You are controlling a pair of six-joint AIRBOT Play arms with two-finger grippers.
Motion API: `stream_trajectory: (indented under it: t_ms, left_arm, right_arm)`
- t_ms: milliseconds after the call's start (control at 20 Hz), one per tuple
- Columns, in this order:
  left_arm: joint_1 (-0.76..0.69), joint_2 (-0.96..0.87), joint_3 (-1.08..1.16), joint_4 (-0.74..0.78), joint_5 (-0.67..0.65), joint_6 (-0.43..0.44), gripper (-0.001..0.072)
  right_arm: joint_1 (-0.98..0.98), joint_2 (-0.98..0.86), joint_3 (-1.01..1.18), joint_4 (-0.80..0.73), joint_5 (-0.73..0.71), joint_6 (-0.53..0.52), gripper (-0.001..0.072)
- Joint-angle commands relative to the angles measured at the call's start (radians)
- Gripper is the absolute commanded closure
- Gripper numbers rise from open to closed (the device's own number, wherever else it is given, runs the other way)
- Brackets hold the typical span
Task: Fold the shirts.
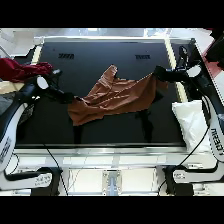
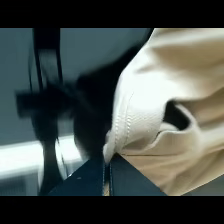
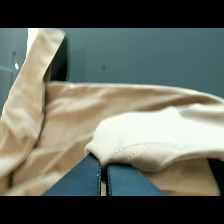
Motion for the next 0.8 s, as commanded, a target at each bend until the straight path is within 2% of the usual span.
stream_trajectory:
  t_ms: [0, 200, 300, 350, 450, 600, 750]
  left_arm:
    - [-0.001, 0.227, -0.008, -0.042, 0.145, 0.185, 0.0701]
    - [0.019, 0.602, -0.008, -0.040, 0.235, 0.204, 0.0701]
    - [0.019, 0.765, 0.004, -0.041, 0.328, 0.179, 0.0702]
    - [0.018, 0.821, 0.037, -0.041, 0.333, 0.135, 0.0702]
    - [0.009, 0.860, 0.148, -0.058, 0.283, 0.116, 0.0702]
    - [-0.032, 0.790, 0.328, -0.059, 0.170, 0.134, 0.0703]
    - [-0.041, 0.620, 0.391, -0.056, 0.072, 0.126, 0.0703]
  right_arm:
    - [0.002, 0.148, 0.003, -0.153, 0.213, 0.000, 0.0703]
    - [0.002, 0.502, 0.003, -0.204, 0.384, 0.002, 0.0703]
    - [0.002, 0.702, 0.003, -0.202, 0.391, 0.010, 0.0704]
    - [0.002, 0.793, 0.008, -0.208, 0.368, 0.032, 0.0705]
    - [0.002, 0.894, 0.075, -0.224, 0.335, 0.048, 0.0706]
    - [0.002, 0.845, 0.257, -0.241, 0.328, 0.045, 0.0707]
    - [0.002, 0.658, 0.341, -0.265, 0.336, 0.043, 0.0708]
